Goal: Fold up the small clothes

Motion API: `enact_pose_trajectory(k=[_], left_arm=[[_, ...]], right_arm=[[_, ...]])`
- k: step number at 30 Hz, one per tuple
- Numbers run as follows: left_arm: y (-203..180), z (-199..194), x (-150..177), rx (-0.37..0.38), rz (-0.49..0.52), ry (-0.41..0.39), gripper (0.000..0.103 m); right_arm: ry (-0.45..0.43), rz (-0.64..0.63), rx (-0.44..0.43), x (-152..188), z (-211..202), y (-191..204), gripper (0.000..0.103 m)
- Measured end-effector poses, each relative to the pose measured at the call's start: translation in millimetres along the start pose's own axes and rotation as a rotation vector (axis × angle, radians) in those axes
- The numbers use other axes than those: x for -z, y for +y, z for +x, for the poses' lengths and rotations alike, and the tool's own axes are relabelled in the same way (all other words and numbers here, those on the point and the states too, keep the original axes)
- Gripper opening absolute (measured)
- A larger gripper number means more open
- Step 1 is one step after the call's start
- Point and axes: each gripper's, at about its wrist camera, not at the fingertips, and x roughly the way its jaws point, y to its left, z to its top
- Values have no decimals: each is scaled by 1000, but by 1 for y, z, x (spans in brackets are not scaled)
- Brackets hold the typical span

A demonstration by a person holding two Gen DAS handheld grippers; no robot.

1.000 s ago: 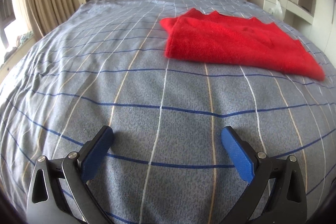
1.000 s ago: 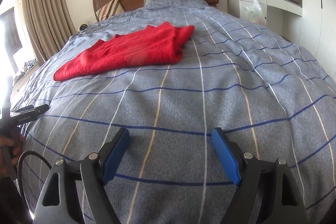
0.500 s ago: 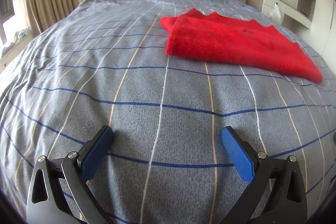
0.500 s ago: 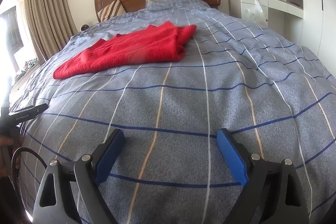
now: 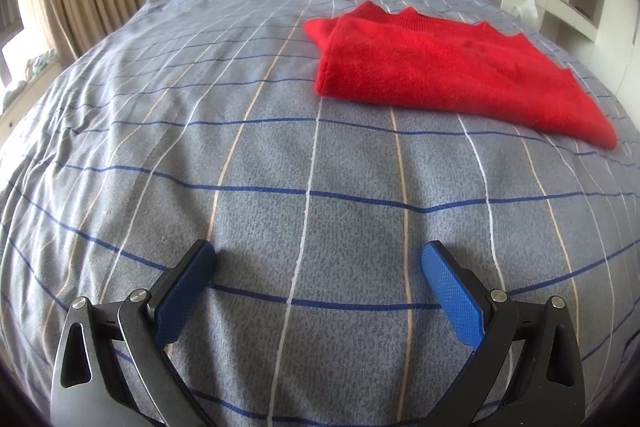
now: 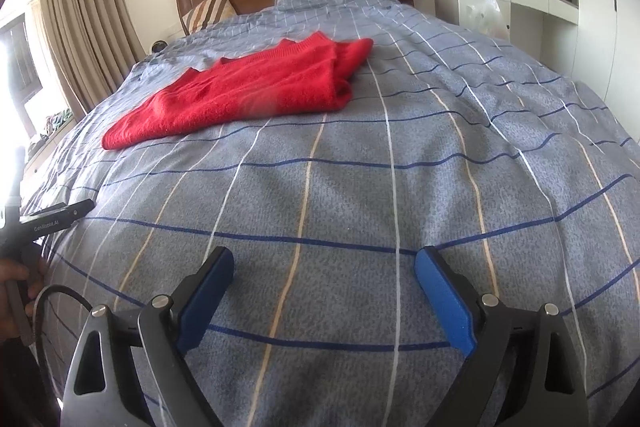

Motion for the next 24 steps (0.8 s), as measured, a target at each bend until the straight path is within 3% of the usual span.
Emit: enact_pose_trajectory(k=[6,9,11,13,15,16,17,18,21,24], left_arm=[[14,-1,8,62,2,-34,103],[14,-2,17,69,-9,-84,103],[13,-3,18,66,-7,-87,103],[15,-5,18,74,-6,-75,103],[16,-7,19,89,5,-65,103],[17,-7,18,98,14,-66,103],[18,-8,20,109,20,-72,103],[19,-9,22,120,22,-82,103],[24,-12,32,141,10,-131,103],[23,-14,34,143,12,-155,103]], right_arm=[[-42,216,-167,-85,-1,-34,92],[-13,232,-181,-134,42,-44,92],[60,266,-200,-155,83,-51,91],[146,351,-239,-164,124,-60,83],[178,422,-269,-166,150,-62,79],[178,430,-278,-167,157,-60,68],[178,413,-278,-170,161,-54,31],[193,377,-244,-174,163,-47,9],[201,277,-120,-197,152,-17,9],[164,191,-162,-232,132,29,9]])
